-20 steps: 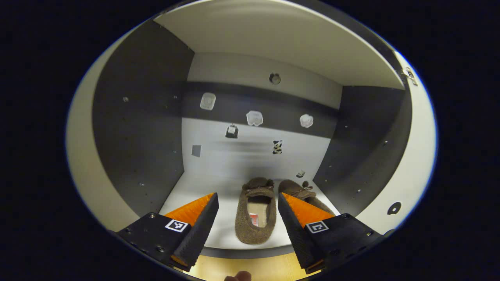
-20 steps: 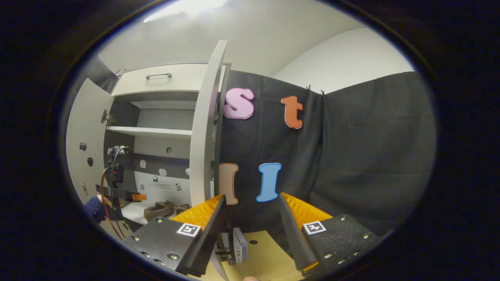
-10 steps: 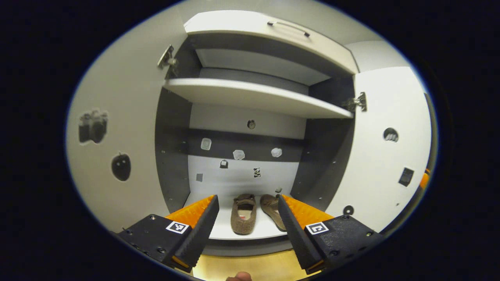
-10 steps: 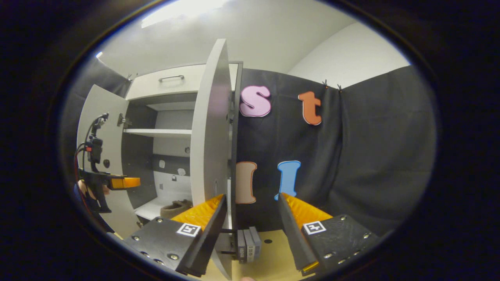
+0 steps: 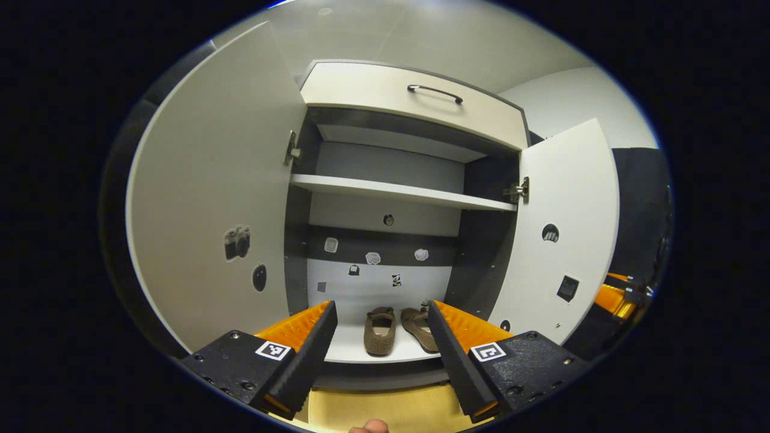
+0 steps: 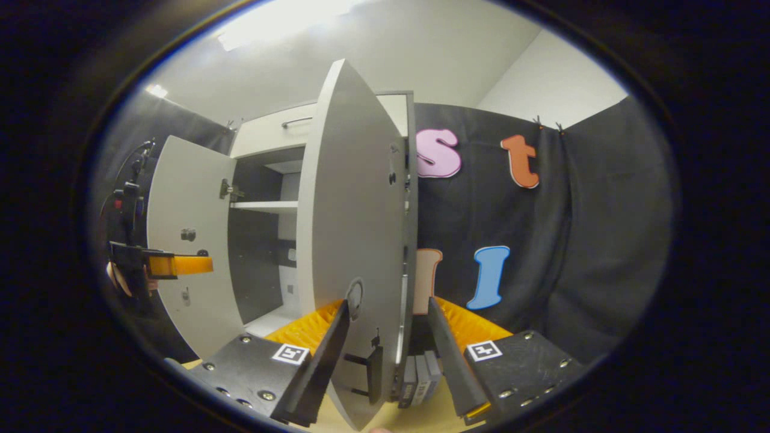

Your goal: Grab one shoe with the right hand and put it into the shoe cabinet, grab the other shoe with the left hand and put it into the shoe cabinet; then close the right door with the right hand and the left door with the left hand.

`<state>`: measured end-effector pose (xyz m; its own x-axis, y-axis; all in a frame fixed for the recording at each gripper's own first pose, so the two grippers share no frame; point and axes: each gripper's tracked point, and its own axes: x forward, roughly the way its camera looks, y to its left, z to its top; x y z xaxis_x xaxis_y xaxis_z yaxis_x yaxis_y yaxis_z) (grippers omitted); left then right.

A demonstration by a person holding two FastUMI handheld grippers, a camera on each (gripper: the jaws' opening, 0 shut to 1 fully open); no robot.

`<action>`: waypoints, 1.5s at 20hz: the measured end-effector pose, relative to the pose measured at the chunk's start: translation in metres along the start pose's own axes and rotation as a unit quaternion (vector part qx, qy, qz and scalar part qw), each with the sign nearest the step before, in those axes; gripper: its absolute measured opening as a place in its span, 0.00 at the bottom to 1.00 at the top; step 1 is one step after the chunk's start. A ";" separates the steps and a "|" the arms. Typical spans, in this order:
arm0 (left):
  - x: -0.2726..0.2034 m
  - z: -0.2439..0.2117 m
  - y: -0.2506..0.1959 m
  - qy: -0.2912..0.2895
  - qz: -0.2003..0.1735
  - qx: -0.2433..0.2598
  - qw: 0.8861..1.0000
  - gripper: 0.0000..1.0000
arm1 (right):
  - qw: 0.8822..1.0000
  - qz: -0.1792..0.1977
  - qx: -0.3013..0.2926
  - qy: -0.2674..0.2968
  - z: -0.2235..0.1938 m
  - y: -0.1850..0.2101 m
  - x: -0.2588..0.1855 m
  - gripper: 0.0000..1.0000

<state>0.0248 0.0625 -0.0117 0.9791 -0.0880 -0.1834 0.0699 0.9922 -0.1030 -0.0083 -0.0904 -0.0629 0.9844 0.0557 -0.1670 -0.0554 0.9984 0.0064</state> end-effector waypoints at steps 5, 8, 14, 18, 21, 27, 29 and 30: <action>-0.033 0.015 0.016 -0.016 0.026 0.016 0.999 0.93 | 1.000 0.005 -0.014 0.001 -0.005 0.020 0.021 0.77; -0.047 0.020 0.027 -0.021 0.043 0.018 0.999 0.93 | 1.000 0.021 -0.014 0.000 -0.006 0.036 0.031 0.80; -0.087 0.040 0.055 -0.041 0.092 0.027 0.995 0.93 | 0.996 0.090 -0.018 0.014 -0.021 0.091 0.053 0.82; -0.113 0.050 0.083 -0.055 0.131 0.033 0.989 0.99 | 0.995 0.101 -0.026 0.001 -0.019 0.116 0.061 0.98; -0.129 0.055 0.113 -0.062 0.170 0.034 0.983 0.93 | 0.994 0.112 -0.012 -0.012 -0.012 0.132 0.063 0.98; -0.144 0.049 0.175 -0.058 0.232 0.028 0.971 0.93 | 0.994 0.105 0.008 -0.038 0.004 0.140 0.062 0.97; -0.139 0.045 0.190 -0.052 0.239 0.025 0.969 0.93 | 0.994 0.097 0.008 -0.039 0.005 0.139 0.061 0.98; -0.134 0.042 0.194 -0.048 0.237 0.021 0.970 0.93 | 0.995 0.092 0.008 -0.040 0.005 0.138 0.060 0.98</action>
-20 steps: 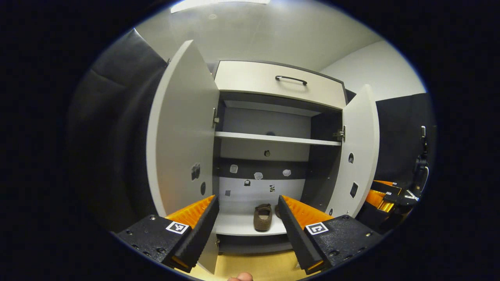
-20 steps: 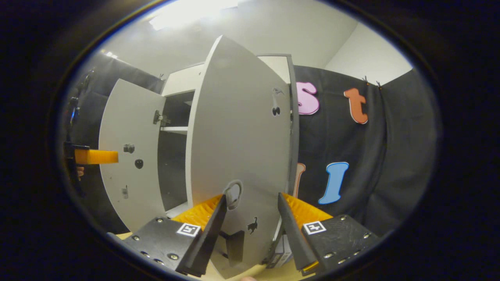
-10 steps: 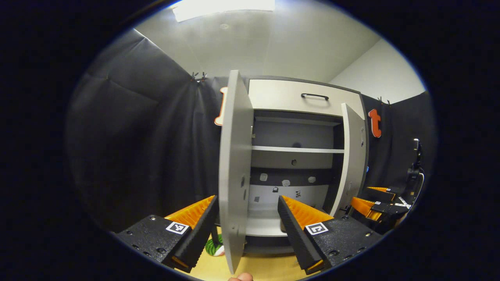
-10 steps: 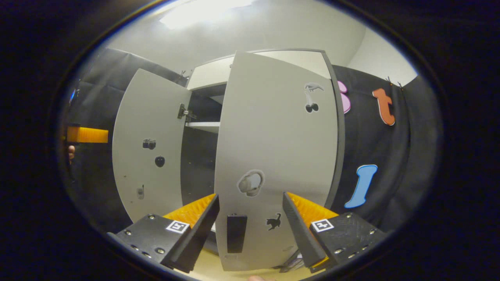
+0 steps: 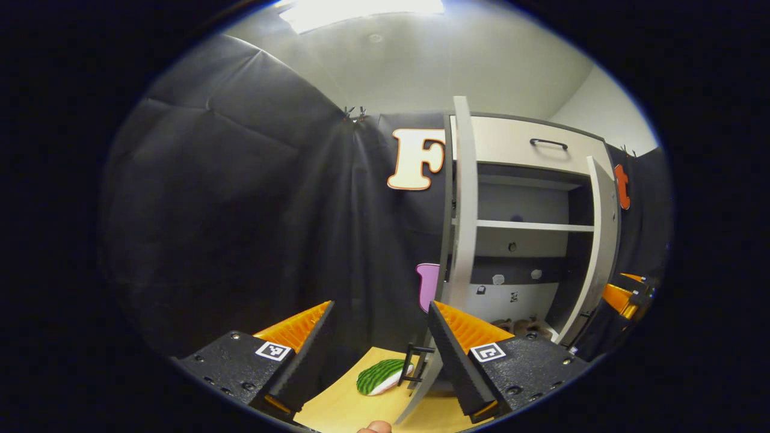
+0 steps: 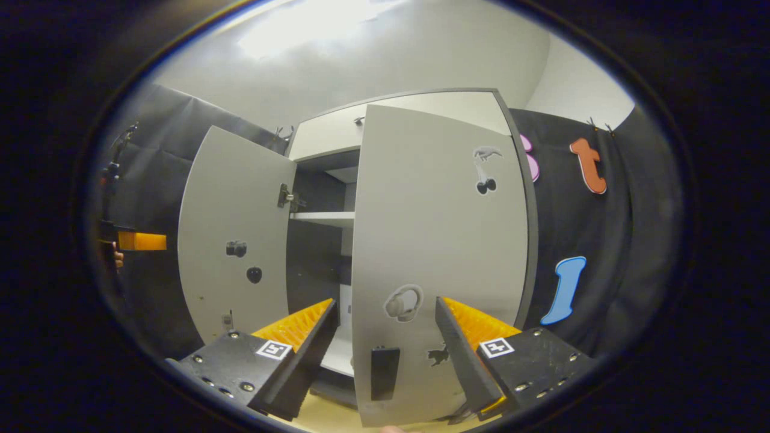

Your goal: Grab one shoe with the right hand and put it into the shoe cabinet, grab the other shoe with the left hand and put it into the shoe cabinet; then close the right door with the right hand and the left door with the left hand.

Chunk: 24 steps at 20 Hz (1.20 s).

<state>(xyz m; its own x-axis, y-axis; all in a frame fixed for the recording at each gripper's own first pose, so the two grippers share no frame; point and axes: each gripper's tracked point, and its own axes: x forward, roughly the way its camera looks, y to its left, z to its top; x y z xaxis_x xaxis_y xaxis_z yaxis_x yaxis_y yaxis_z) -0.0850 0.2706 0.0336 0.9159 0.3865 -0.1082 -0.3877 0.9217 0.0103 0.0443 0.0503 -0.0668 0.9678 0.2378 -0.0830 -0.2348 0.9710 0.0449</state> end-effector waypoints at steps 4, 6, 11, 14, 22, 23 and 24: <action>0.021 -0.012 -0.008 0.014 -0.041 -0.008 0.999 0.98 | 1.000 -0.027 -0.002 -0.002 0.000 -0.006 0.000 0.97; 0.028 -0.015 -0.012 0.020 -0.059 -0.013 0.998 0.93 | 0.999 -0.039 0.002 -0.001 -0.001 -0.007 0.002 0.98; 0.038 -0.013 -0.016 0.018 -0.073 -0.022 0.997 0.87 | 0.999 -0.049 0.019 0.003 -0.006 0.001 0.008 0.98; 0.036 -0.014 -0.025 0.022 -0.093 -0.018 0.995 0.87 | 0.998 -0.052 0.026 0.005 -0.007 0.004 0.012 0.98; 0.031 -0.017 -0.075 0.027 -0.151 -0.006 0.988 0.88 | 0.997 -0.068 0.024 0.012 -0.012 -0.014 0.009 0.97; 0.032 -0.018 -0.081 0.027 -0.157 -0.005 0.987 0.88 | 0.997 -0.071 0.025 0.013 -0.013 -0.017 0.010 0.97; 0.033 -0.018 -0.087 0.026 -0.163 -0.006 0.986 0.88 | 0.997 -0.072 0.026 0.015 -0.014 -0.019 0.010 0.97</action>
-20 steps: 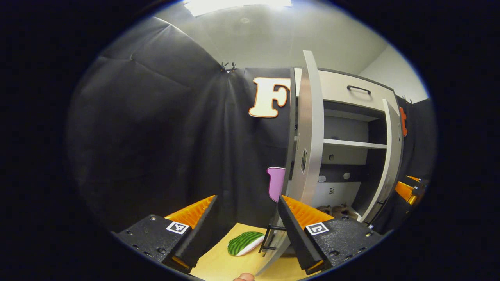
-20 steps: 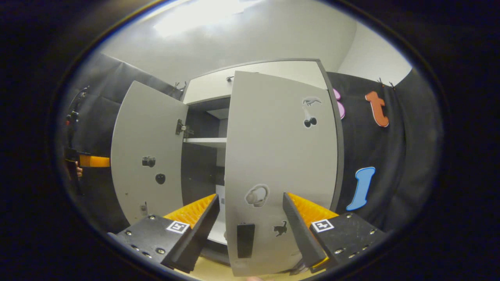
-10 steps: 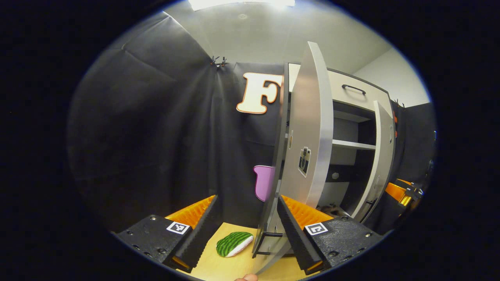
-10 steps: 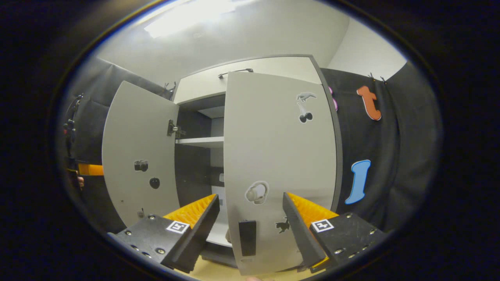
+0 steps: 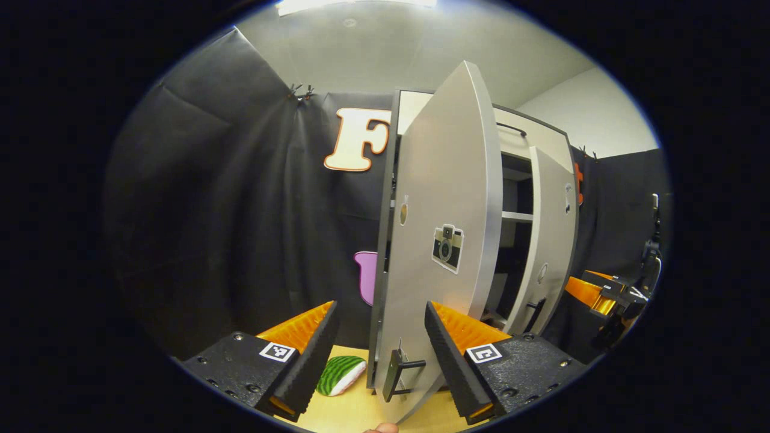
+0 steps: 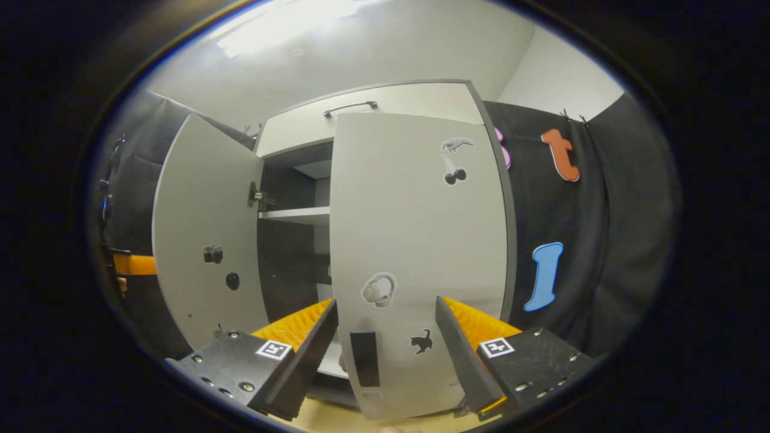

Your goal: Grab one shoe with the right hand and put it into the shoe cabinet, grab the other shoe with the left hand and put it into the shoe cabinet; then close the right door with the right hand and the left door with the left hand.

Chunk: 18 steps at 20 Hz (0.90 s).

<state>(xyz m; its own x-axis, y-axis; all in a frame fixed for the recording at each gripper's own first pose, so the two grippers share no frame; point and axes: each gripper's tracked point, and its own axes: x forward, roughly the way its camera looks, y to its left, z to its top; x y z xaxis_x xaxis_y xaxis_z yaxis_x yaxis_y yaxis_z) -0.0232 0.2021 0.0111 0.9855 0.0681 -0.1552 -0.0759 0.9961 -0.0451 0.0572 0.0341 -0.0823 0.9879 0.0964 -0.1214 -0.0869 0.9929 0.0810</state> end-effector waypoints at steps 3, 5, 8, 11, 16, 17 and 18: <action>0.007 -0.002 -0.019 0.000 -0.019 -0.007 1.000 0.88 | 1.000 -0.006 -0.002 0.001 0.000 -0.010 -0.001 0.97; 0.014 -0.005 -0.034 0.002 -0.033 -0.010 0.999 0.88 | 1.000 -0.009 -0.004 0.001 0.001 -0.016 -0.001 0.97; 0.024 -0.007 -0.054 0.002 -0.052 -0.012 0.999 0.88 | 1.000 -0.019 -0.010 -0.001 0.004 -0.029 -0.005 0.97; 0.039 -0.010 -0.074 0.004 -0.075 -0.023 0.997 0.88 | 0.999 -0.031 -0.014 -0.001 0.007 -0.044 -0.010 0.97; 0.063 -0.011 -0.110 0.005 -0.110 -0.033 0.993 0.84 | 0.998 -0.055 -0.024 -0.004 0.014 -0.070 -0.023 0.97; 0.068 -0.010 -0.114 0.003 -0.110 -0.027 0.994 0.90 | 0.998 -0.059 -0.025 -0.005 0.014 -0.073 -0.026 0.98; 0.073 -0.012 -0.119 0.002 -0.111 -0.024 0.994 0.90 | 0.998 -0.063 -0.025 -0.005 0.015 -0.076 -0.028 0.97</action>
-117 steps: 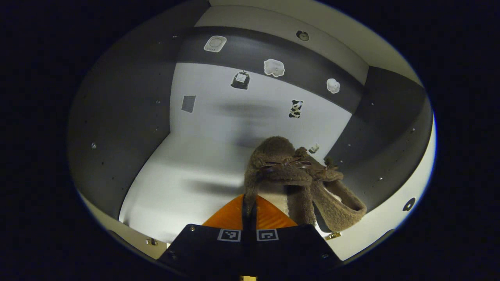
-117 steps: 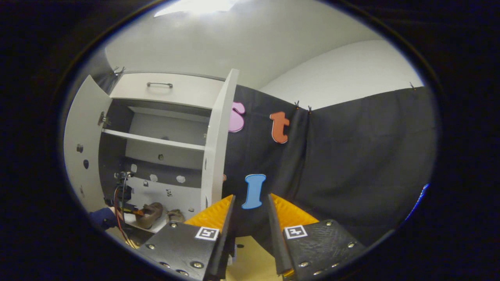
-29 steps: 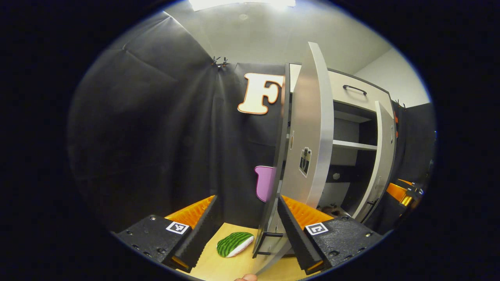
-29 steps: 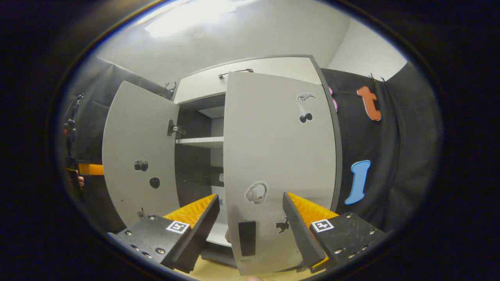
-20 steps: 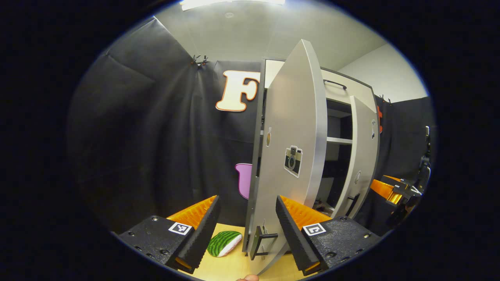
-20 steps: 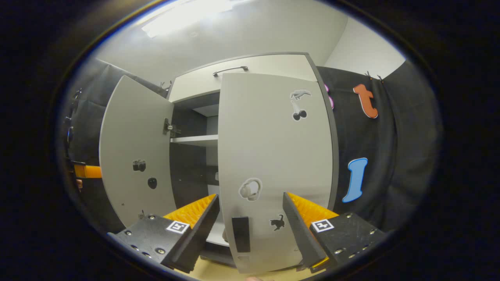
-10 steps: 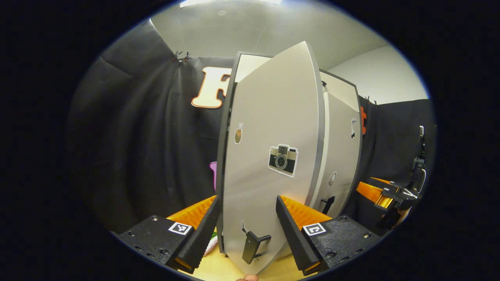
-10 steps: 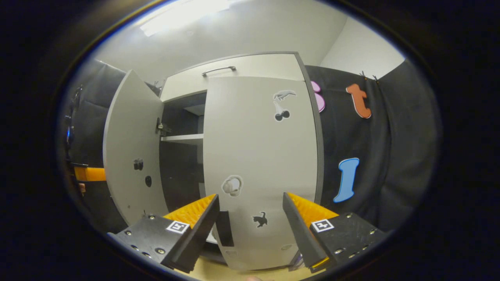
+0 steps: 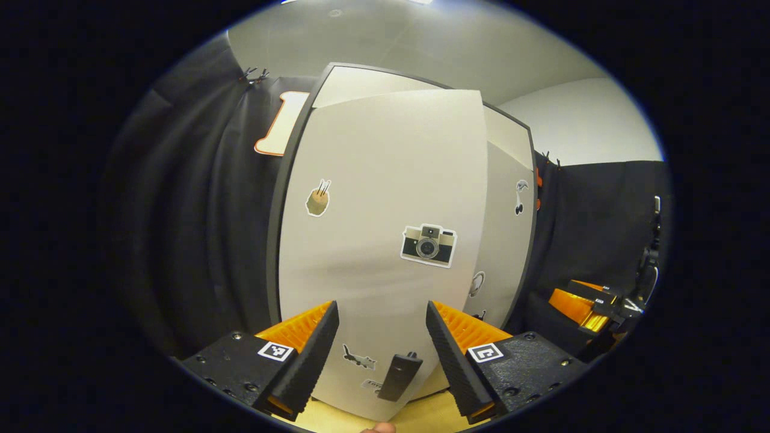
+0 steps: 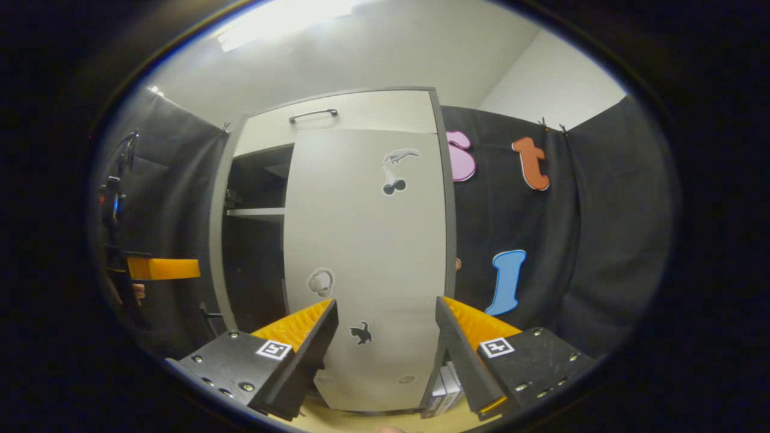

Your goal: Grab one shoe with the right hand and put it into the shoe cabinet, grab the other shoe with the left hand and put it into the shoe cabinet; then close the right door with the right hand and the left door with the left hand.

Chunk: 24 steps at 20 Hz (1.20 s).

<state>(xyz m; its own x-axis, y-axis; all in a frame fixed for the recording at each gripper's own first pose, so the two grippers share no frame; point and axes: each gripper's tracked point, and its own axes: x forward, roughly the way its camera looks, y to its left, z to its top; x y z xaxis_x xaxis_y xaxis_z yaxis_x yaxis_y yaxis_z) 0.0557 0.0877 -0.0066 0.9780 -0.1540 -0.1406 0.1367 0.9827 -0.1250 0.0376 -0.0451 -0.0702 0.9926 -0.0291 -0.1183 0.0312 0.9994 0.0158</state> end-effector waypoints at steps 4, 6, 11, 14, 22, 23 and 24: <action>0.013 -0.001 -0.013 -0.001 -0.001 0.000 1.000 0.90 | 1.000 -0.005 0.001 0.001 0.002 -0.006 -0.006 0.97; 0.013 0.000 -0.014 -0.004 0.012 0.008 1.000 0.91 | 1.000 -0.002 0.002 -0.001 0.005 -0.002 -0.012 0.97; 0.006 0.005 -0.019 -0.016 0.043 0.024 0.999 0.92 | 1.000 0.010 0.006 -0.010 0.015 0.010 -0.021 0.98; -0.002 0.010 -0.022 -0.021 0.060 0.030 0.998 0.92 | 1.000 0.015 0.016 -0.007 0.019 0.015 -0.028 0.98; -0.031 0.018 -0.033 -0.032 0.104 0.040 0.993 0.93 | 1.000 -0.004 0.001 -0.023 0.038 0.015 -0.046 0.97; -0.034 0.018 -0.034 -0.032 0.108 0.041 0.993 0.88 | 1.000 -0.004 0.000 -0.026 0.040 0.016 -0.048 0.98; -0.037 0.017 -0.037 -0.032 0.110 0.044 0.993 0.89 | 1.000 -0.002 0.002 -0.028 0.043 0.018 -0.050 0.98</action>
<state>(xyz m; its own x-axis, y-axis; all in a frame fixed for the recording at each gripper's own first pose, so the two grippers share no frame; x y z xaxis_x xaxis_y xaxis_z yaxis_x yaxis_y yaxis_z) 0.0169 0.0587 0.0204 0.9933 0.0686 -0.0927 -0.0700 0.9975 -0.0117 -0.0065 -0.0264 -0.0215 0.9975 -0.0347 -0.0616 0.0360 0.9992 0.0195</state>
